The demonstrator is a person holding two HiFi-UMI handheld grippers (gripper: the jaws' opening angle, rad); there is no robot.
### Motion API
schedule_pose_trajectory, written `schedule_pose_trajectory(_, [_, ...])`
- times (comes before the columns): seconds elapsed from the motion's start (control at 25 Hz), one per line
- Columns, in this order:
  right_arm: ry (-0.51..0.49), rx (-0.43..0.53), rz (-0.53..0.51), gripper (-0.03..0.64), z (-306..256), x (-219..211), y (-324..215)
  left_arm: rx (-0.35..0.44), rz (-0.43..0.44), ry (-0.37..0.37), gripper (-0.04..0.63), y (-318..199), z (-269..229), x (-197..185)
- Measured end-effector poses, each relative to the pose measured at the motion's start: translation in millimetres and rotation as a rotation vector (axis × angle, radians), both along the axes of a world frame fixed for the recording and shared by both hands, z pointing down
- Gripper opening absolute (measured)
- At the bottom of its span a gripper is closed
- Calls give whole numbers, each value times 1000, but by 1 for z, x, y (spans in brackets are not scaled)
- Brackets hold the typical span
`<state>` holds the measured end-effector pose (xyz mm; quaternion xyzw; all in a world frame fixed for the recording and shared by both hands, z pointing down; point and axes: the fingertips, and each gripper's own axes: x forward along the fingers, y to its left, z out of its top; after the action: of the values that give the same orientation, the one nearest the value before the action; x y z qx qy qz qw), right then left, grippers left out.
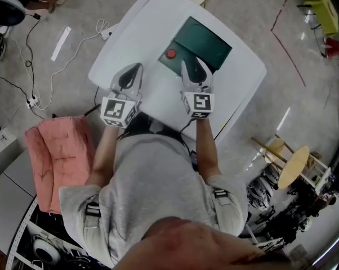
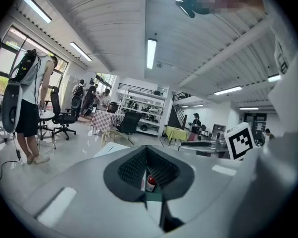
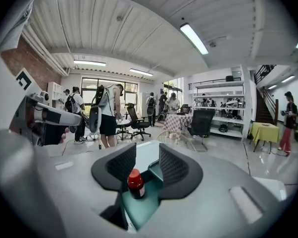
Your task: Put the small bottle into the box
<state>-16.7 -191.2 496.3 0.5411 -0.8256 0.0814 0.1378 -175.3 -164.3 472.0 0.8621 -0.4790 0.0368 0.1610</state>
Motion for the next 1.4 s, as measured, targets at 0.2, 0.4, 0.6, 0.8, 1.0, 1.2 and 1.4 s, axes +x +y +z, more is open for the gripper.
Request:
schedule_pose_trajectory(0.2, [-45,52,111,105,-31,28,30,64,55,-1,12,12,-28,10])
schedule_pose_trajectory(0.4, [-63,116,212,41,-47,46,61,117,127,-2,12,25,-37,20])
schedule_pose_trajectory(0.6, [-60,151,274,9,-56,61,87,141,189,-2,11,36,-46,38])
schedule_pose_trajectory(0.8, [-54,166,327,5,-62,73,114,148,231,-13,12,45,-52,49])
schedule_pose_trajectory(1.0, [-51,174,371,3,-68,85,138,150,281,-10,12,58,-51,61])
schedule_pose_trajectory(1.2, [-68,158,392,3,-59,89,157,150,316,-12,12,66,-48,73])
schedule_pose_trajectory(1.4, [-68,117,384,3,-43,80,167,136,323,-16,11,70,-44,72])
